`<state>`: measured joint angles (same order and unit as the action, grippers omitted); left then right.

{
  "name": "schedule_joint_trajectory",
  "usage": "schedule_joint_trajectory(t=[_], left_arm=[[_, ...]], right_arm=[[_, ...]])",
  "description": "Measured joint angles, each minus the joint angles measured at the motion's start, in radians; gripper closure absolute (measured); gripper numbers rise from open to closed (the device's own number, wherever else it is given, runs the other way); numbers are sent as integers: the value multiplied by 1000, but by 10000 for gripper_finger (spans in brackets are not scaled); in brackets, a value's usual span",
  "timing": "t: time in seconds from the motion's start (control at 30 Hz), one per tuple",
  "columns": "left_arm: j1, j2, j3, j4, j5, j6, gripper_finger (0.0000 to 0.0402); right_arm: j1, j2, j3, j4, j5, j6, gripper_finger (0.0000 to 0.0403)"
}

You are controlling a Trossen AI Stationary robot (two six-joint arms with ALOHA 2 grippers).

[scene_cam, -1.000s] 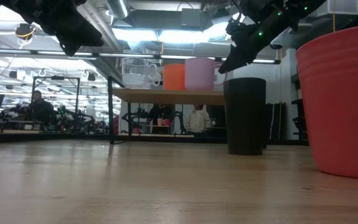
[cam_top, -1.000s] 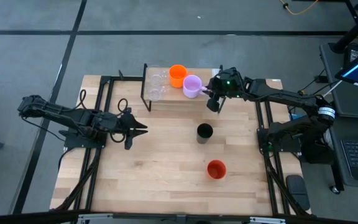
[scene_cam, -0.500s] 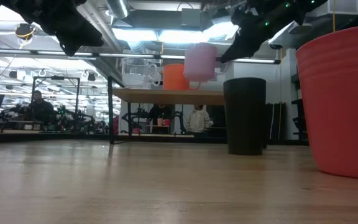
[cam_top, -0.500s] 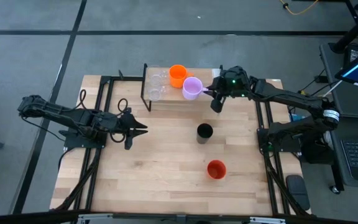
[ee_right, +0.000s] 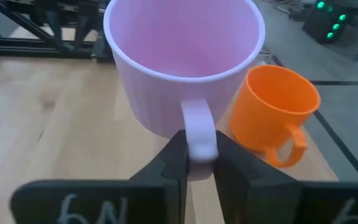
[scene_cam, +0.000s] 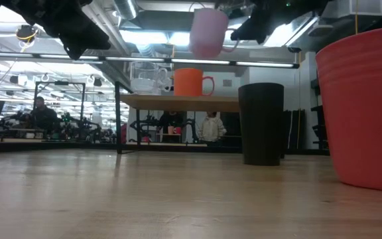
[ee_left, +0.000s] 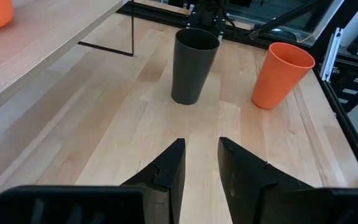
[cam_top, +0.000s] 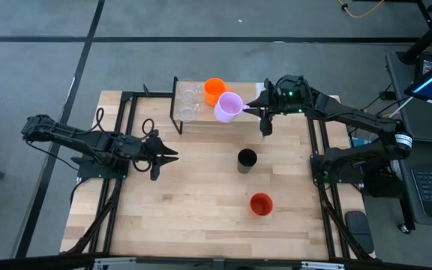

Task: Stack small to large cups/mugs on shelf
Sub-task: Put the pink mug on top of the shelf

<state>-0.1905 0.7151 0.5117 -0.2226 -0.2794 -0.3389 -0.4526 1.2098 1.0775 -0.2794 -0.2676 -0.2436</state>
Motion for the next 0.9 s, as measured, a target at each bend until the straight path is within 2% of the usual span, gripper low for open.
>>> schedule_joint_trajectory(t=[0.3, 0.6, 0.9], left_arm=[[0, 0, 0, 0, 0, 1, 312], [0, 0, 0, 0, 0, 1, 312], [0, 0, 0, 0, 0, 1, 312]], right_arm=[[3, 59, 33, 36, 3, 0, 346], [2, 219, 262, -204, 11, -49, 346], [11, 342, 283, -224, 12, -86, 346]])
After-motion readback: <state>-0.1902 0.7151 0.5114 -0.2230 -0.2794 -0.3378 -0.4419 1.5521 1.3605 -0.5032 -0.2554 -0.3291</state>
